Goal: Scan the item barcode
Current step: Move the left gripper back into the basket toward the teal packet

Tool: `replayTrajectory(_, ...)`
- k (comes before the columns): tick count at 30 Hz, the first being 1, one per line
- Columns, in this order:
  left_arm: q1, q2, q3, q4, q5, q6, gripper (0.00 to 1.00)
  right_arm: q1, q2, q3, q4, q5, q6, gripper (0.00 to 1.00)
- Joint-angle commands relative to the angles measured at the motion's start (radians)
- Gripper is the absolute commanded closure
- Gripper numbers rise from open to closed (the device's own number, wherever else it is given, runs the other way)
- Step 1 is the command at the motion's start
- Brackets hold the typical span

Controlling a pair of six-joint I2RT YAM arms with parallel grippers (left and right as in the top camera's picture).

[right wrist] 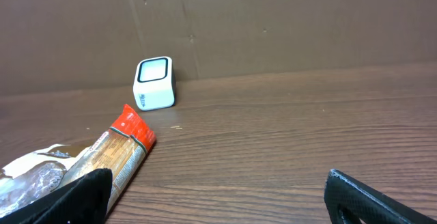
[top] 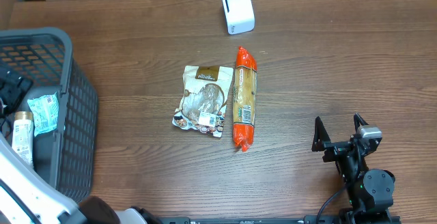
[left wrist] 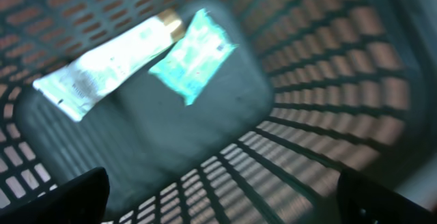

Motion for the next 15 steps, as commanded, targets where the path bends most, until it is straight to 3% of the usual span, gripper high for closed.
replayTrajectory(1, 0.032, 0.049, -0.017, -0.006, -0.051, -0.05, 0.02, 0.006, 0.0, -0.01, 0.006, 0.01, -0.007, 0.0)
replayTrajectory(7, 0.064, 0.137, -0.101, 0.063, -0.161, -0.045, 0.0, 0.006, 0.0, -0.01, 0.006, 0.01, -0.006, 0.0)
replayTrajectory(15, 0.043, 0.251, -0.28, 0.4, -0.106, 0.316, 0.0, 0.006, 0.0, -0.01, 0.006, 0.01, -0.007, 0.0)
